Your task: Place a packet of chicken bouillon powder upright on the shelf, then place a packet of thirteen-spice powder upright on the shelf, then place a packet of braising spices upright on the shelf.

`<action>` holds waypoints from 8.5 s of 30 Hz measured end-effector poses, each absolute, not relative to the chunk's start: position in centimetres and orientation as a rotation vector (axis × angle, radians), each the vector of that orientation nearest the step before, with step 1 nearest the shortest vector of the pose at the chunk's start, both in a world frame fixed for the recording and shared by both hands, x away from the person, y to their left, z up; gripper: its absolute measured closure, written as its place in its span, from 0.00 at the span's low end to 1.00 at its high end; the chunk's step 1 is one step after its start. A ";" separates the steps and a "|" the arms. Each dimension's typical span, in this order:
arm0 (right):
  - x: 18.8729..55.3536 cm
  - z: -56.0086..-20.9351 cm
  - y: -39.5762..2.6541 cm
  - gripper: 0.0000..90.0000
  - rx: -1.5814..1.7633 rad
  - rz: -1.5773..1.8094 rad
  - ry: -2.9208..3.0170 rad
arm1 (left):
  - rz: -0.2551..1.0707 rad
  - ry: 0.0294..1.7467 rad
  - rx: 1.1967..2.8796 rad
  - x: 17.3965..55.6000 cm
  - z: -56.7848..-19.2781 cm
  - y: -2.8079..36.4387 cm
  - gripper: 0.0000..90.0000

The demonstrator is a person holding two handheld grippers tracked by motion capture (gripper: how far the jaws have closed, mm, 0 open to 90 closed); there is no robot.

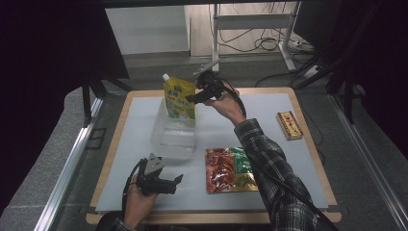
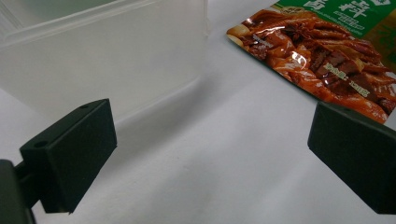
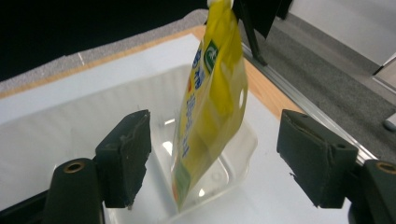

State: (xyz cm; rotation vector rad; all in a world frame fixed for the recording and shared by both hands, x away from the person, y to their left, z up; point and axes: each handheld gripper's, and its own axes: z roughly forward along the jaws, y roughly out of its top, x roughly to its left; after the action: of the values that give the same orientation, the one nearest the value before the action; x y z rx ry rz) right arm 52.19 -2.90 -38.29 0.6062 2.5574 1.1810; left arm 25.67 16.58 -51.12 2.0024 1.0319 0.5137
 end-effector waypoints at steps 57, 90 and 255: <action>44.2 -41.6 -11.7 0.00 0.615 1.233 2.586 | 0.523 1.006 2.034 25.6 -51.3 16.0 0.01; 39.7 -45.3 -16.9 0.00 0.675 1.259 2.537 | 0.485 0.940 1.988 25.2 -51.1 16.0 0.00; 35.7 -42.9 -23.4 0.99 0.983 1.215 2.579 | 0.521 0.886 2.093 25.4 -51.5 15.0 0.00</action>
State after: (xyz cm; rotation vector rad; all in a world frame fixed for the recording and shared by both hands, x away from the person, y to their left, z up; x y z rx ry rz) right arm 35.67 -23.39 -42.85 0.9826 2.5793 1.2147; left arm 25.37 14.99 -51.52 2.0928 0.8856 0.5214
